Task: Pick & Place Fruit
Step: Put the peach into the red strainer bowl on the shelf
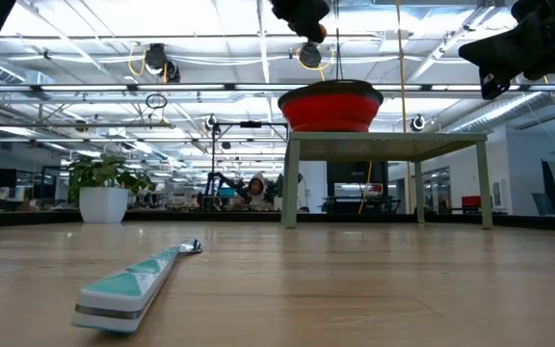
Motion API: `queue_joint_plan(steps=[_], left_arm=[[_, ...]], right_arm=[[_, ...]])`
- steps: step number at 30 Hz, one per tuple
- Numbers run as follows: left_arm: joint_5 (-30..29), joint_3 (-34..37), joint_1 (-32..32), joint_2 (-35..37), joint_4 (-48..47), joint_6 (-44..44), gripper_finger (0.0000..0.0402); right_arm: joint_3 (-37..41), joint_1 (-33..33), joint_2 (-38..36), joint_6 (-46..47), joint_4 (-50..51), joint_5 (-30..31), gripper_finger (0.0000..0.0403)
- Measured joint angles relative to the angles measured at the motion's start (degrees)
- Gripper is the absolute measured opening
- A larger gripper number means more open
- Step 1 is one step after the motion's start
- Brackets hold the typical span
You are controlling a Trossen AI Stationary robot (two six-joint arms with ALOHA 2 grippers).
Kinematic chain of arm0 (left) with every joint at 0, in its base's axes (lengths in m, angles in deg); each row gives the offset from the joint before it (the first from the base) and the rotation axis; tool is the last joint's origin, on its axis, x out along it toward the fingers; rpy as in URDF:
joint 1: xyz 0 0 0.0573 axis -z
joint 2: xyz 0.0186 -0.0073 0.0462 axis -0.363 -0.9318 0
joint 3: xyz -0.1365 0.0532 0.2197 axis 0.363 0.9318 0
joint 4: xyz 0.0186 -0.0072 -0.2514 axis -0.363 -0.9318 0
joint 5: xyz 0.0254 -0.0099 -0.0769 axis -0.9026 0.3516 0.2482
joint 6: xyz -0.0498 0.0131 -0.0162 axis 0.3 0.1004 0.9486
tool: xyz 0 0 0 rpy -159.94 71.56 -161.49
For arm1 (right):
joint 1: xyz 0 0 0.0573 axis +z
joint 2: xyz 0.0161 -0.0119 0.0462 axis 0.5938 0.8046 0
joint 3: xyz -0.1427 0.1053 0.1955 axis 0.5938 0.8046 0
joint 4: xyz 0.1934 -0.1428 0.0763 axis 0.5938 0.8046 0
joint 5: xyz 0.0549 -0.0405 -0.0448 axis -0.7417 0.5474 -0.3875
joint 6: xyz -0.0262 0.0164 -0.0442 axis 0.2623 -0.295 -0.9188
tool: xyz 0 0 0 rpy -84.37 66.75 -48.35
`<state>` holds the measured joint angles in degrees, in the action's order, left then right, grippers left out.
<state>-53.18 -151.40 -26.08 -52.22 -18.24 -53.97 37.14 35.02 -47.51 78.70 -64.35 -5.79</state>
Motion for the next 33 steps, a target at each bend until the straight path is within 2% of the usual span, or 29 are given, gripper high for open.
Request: queue_joint_plan(steps=[5, 11, 21, 33], left_arm=[[1.5, 0.0, -2.8, 0.0, 0.0, 5.7, 0.0085], [10.6, 0.0, -6.2, 0.0, -0.4, 17.6, 0.0085], [20.4, 0.0, -10.5, 0.0, -2.9, 33.4, 0.0086], [29.3, 0.0, -12.0, 0.0, -6.8, 45.0, 0.0086]], right_arm=[[0.0, 0.0, 0.0, 0.0, 0.0, 2.6, 0.0], [0.0, 0.0, 0.0, 0.0, 0.0, 2.8, 0.0], [0.0, 0.0, 0.0, 0.0, 0.0, 2.8, 0.0], [0.0, 0.0, 0.0, 0.0, 0.0, 2.8, 0.0]])
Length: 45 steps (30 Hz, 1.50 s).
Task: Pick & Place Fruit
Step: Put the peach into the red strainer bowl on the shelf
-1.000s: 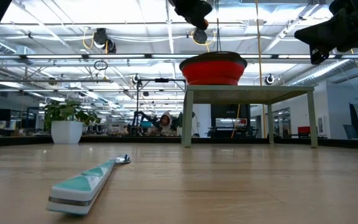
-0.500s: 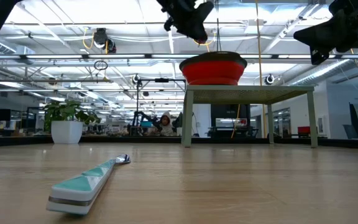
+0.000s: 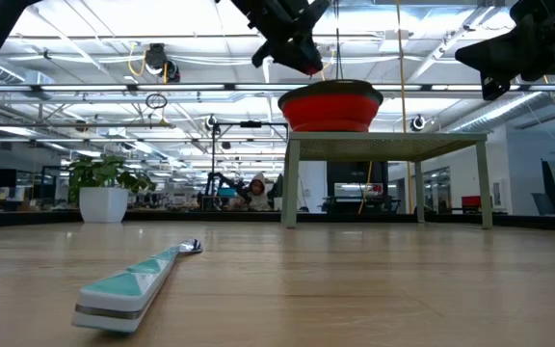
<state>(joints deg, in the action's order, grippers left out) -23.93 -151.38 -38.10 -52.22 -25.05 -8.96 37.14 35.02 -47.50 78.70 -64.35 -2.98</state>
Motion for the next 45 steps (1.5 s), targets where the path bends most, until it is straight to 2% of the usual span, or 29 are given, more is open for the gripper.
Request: queue_joint_plan(steps=[14, 31, 45], left_arm=[[0.7, 0.0, 0.0, -0.1, -7.3, 6.3, 0.0086], [1.2, 0.0, -0.1, -1.7, -5.2, 3.1, 0.0086], [3.5, 0.0, -0.8, -1.7, -6.1, 7.2, 0.0086]], right_arm=[[0.0, 0.0, 0.0, 0.0, 0.0, 0.0, 0.0], [0.0, 0.0, 0.0, 0.0, 0.0, 0.0, 0.0], [0.0, 0.0, 0.0, 0.0, 0.0, -0.2, 0.0]])
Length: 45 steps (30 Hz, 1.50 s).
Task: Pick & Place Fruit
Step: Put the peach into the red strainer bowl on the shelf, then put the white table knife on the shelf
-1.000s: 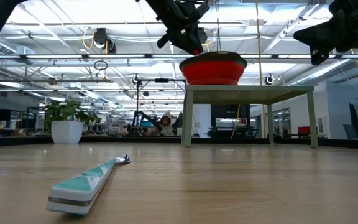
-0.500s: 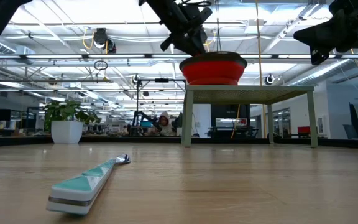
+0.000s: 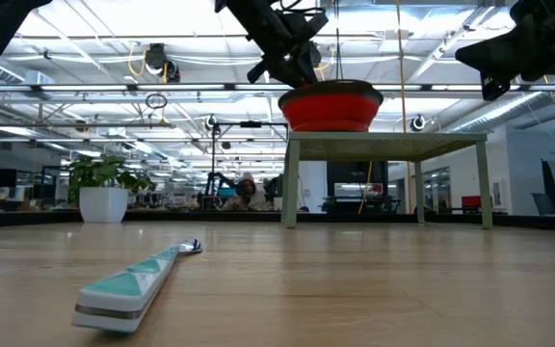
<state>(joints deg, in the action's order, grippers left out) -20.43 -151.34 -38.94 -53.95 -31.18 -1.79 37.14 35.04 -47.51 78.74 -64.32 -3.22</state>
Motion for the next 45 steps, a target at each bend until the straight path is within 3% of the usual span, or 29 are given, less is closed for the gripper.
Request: queue_joint_plan(steps=[13, 23, 31, 45], left_arm=[[0.2, 0.0, 0.0, 0.0, -0.4, 2.9, 0.0091], [-0.3, 0.0, 0.0, 0.0, -0.9, 2.8, 0.0167], [-0.2, 0.0, -0.2, 0.4, -0.1, -0.8, 0.0198], [2.5, 0.0, 2.5, 10.7, -2.4, 2.7, 0.0181]], right_arm=[[0.0, 0.0, 0.0, 0.0, 0.0, 0.0, 0.0], [0.0, 0.0, 0.0, 0.0, 0.0, 0.0, 0.0], [0.0, 0.0, 0.0, 0.0, 0.0, 0.0, 0.0], [0.0, 0.0, 0.0, 0.0, 0.0, -0.1, 0.0]])
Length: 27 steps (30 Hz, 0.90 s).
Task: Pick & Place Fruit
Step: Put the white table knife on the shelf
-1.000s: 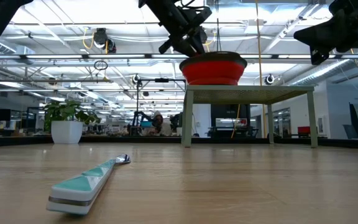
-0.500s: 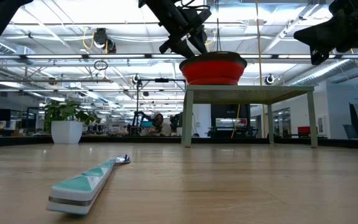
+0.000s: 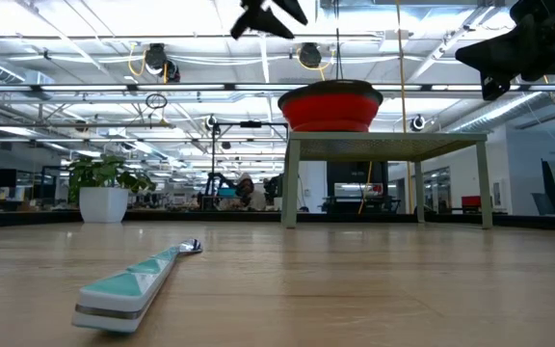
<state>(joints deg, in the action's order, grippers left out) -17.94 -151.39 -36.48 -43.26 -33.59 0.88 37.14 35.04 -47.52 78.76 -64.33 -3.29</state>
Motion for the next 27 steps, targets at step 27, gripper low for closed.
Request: queue_joint_plan(steps=[27], left_arm=[[0.0, 10.8, 28.0, 2.6, -24.7, 42.5, 0.0177]], right_arm=[[0.0, 0.0, 0.0, -1.6, 0.0, 0.0, 0.0]])
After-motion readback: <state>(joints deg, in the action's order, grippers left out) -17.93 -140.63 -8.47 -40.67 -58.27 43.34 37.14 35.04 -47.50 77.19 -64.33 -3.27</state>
